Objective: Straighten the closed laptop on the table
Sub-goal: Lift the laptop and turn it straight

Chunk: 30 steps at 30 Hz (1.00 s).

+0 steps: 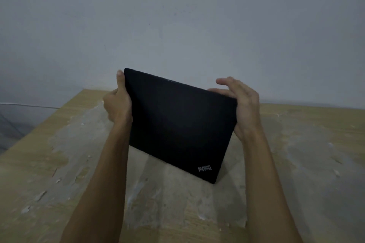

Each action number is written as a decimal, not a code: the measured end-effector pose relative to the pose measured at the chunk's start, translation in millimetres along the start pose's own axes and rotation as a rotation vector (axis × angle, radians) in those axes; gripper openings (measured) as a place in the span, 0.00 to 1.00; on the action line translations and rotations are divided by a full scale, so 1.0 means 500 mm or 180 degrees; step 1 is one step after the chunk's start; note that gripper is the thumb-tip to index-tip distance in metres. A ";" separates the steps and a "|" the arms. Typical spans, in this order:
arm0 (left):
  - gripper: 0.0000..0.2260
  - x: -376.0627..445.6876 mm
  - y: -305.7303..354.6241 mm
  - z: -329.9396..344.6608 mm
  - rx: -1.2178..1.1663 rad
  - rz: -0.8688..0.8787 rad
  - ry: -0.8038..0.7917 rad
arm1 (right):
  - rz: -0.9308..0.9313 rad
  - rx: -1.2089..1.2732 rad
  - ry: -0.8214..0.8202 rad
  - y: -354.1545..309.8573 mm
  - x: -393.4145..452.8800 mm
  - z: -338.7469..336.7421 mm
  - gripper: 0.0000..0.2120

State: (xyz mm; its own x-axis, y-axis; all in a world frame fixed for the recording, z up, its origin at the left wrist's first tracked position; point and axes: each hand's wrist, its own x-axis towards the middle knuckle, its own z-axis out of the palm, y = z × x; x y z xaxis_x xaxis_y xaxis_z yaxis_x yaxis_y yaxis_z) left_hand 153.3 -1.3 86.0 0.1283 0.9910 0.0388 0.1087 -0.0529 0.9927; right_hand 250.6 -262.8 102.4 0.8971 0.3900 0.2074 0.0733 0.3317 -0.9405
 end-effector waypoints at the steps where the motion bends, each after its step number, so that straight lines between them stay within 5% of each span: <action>1: 0.31 0.001 -0.001 0.000 -0.0094 -0.0056 -0.0001 | -0.0186 -0.0090 0.0218 0.004 0.003 0.004 0.10; 5: 0.30 -0.001 -0.015 0.001 -0.0530 -0.0297 -0.0019 | -0.0649 -0.0497 0.0925 0.025 0.009 0.010 0.10; 8: 0.28 -0.020 -0.016 0.003 -0.0830 -0.0348 -0.0053 | -0.0627 -0.0971 0.0969 0.035 0.014 0.004 0.22; 11: 0.26 -0.042 -0.021 0.007 -0.0907 -0.0327 -0.0190 | -0.0688 -0.1159 0.0978 0.031 0.021 -0.012 0.23; 21: 0.25 -0.117 -0.032 0.039 -0.0330 0.0703 -0.0963 | -0.0519 -0.1228 0.1218 0.010 0.028 -0.114 0.26; 30: 0.32 -0.131 -0.066 0.078 -0.0123 0.0897 -0.1555 | -0.0361 -0.1255 0.1384 0.018 0.023 -0.194 0.28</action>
State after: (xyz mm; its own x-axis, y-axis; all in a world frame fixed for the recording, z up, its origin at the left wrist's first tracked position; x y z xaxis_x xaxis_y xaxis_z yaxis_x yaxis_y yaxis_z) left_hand 179.7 -69.4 46.0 0.5896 0.7665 0.2546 -0.0307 -0.2937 0.9554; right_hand 303.9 -338.8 70.2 0.9642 -0.0441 0.2615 0.2605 -0.0256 -0.9651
